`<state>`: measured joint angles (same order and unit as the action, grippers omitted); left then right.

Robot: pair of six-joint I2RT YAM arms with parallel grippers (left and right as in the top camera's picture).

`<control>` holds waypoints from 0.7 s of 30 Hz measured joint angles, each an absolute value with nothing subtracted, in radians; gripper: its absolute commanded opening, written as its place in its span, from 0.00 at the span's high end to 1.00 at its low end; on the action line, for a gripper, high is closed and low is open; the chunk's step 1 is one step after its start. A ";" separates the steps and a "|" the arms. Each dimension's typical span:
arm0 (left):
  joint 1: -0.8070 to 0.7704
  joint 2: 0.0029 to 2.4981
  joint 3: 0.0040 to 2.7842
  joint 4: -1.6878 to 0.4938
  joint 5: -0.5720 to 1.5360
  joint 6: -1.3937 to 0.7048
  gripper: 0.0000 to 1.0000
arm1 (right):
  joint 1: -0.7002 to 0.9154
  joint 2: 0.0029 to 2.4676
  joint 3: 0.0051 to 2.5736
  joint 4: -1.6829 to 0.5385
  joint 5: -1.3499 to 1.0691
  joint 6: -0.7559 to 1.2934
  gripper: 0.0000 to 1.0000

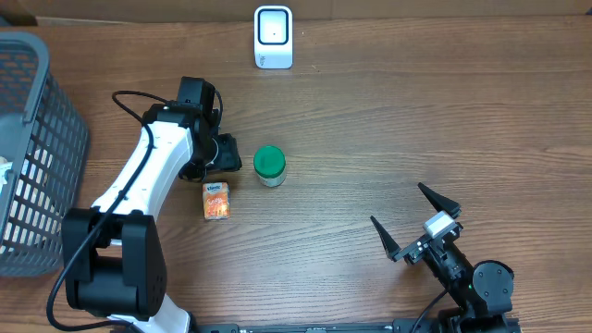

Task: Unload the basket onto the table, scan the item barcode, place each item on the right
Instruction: 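Place the orange Kleenex pack on the table left of the jar, then reach the left gripper into the basket and grasp the clear bag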

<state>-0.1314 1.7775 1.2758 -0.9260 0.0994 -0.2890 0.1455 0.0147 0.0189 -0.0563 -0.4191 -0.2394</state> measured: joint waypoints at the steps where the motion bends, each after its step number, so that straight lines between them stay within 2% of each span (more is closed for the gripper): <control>1: -0.131 1.781 1.276 -0.922 0.102 -0.289 0.40 | 0.146 0.015 0.019 -0.057 -0.419 -0.240 0.00; 5: -0.130 1.783 1.301 -0.974 0.106 -0.289 0.41 | 0.146 0.015 0.019 -0.057 -0.419 -0.240 0.00; 8: -0.117 1.785 1.428 -1.102 0.113 -0.289 0.41 | 0.146 0.015 0.019 -0.057 -0.419 -0.240 0.00; 15: -0.009 1.783 1.991 -1.386 0.120 -0.288 0.36 | 0.146 0.015 0.019 -0.057 -0.419 -0.240 0.00; 20: 0.139 1.777 2.323 -1.580 0.073 -0.285 0.17 | 0.146 0.015 0.019 -0.056 -0.420 -0.239 0.00; 21: 0.178 1.774 2.364 -1.604 0.057 -0.287 0.17 | 0.146 0.015 0.019 -0.057 -0.419 -0.240 0.00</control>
